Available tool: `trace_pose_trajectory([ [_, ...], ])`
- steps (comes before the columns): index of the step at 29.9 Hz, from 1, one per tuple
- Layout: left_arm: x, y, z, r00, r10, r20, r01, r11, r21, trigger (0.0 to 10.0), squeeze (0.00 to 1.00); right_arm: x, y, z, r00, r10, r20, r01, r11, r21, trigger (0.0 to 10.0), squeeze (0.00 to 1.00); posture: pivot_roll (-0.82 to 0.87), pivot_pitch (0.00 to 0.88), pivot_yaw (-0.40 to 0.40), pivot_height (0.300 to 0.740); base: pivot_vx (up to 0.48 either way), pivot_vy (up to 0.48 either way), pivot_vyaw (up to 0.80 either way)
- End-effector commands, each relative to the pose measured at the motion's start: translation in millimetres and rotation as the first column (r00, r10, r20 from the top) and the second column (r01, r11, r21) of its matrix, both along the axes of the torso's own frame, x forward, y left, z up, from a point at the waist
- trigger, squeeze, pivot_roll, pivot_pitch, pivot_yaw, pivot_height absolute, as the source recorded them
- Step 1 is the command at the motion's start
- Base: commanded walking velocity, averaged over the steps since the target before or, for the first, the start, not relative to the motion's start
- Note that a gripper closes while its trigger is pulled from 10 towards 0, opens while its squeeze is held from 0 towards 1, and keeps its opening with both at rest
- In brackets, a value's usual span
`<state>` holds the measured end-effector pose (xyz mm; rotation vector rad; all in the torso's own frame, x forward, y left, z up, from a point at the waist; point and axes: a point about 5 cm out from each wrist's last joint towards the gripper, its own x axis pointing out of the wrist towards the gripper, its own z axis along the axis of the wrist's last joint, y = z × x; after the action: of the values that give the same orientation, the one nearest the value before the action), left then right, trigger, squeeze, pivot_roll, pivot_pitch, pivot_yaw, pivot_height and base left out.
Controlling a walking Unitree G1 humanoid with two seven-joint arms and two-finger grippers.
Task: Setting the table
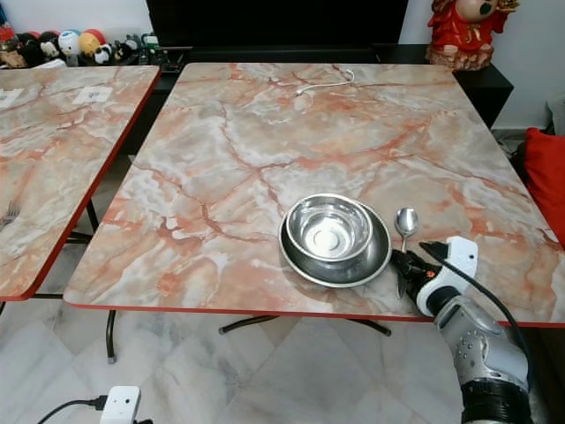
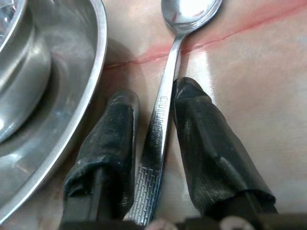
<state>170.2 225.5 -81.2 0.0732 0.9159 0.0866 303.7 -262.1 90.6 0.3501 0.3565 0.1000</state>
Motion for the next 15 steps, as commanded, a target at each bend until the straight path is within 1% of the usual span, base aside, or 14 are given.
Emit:
trace_pose_trajectory([
  [1,-5.9,4.4,-2.0,1.000,0.000,-0.028,0.000,1.000,0.012,10.0,0.00,-1.3,-5.0,-3.9,0.999,-0.025,-0.033,0.024,0.999,-0.033,10.0,0.00,-0.10,0.128,0.019,0.740,0.000,0.000,0.00],
  [5,-5.6,4.3,-1.9,1.000,-0.001,-0.027,0.001,1.000,0.011,10.0,0.00,-1.0,-6.0,-3.8,0.999,-0.029,-0.037,0.027,0.998,-0.059,10.0,0.00,-0.10,0.127,0.021,0.740,0.000,0.000,0.00],
  [8,-5.1,4.2,-1.7,1.000,-0.002,-0.026,0.002,1.000,0.011,10.0,0.00,-0.1,-9.3,-4.5,0.998,-0.049,-0.046,0.044,0.994,-0.099,10.0,0.00,-0.10,0.124,0.020,0.740,0.000,0.000,0.00],
  [12,-4.7,4.4,-1.5,1.000,-0.001,-0.025,0.001,1.000,0.012,10.0,0.00,1.2,-11.3,-1.7,0.998,-0.060,-0.031,0.056,0.992,-0.112,10.0,0.00,-0.10,0.123,0.021,0.740,0.000,0.000,0.00],
  [13,-4.6,4.6,-1.4,1.000,-0.001,-0.025,0.001,1.000,0.012,10.0,0.00,2.5,-12.1,1.4,0.998,-0.070,-0.009,0.069,0.992,-0.102,10.0,0.00,-0.10,0.123,0.021,0.740,0.000,0.000,0.00],
  [15,-4.6,4.6,-1.4,1.000,-0.001,-0.025,0.002,1.000,0.012,10.0,0.00,3.3,-12.6,3.1,0.997,-0.078,0.003,0.078,0.993,-0.092,10.0,0.00,-0.10,0.122,0.022,0.740,0.000,0.000,0.00],
])
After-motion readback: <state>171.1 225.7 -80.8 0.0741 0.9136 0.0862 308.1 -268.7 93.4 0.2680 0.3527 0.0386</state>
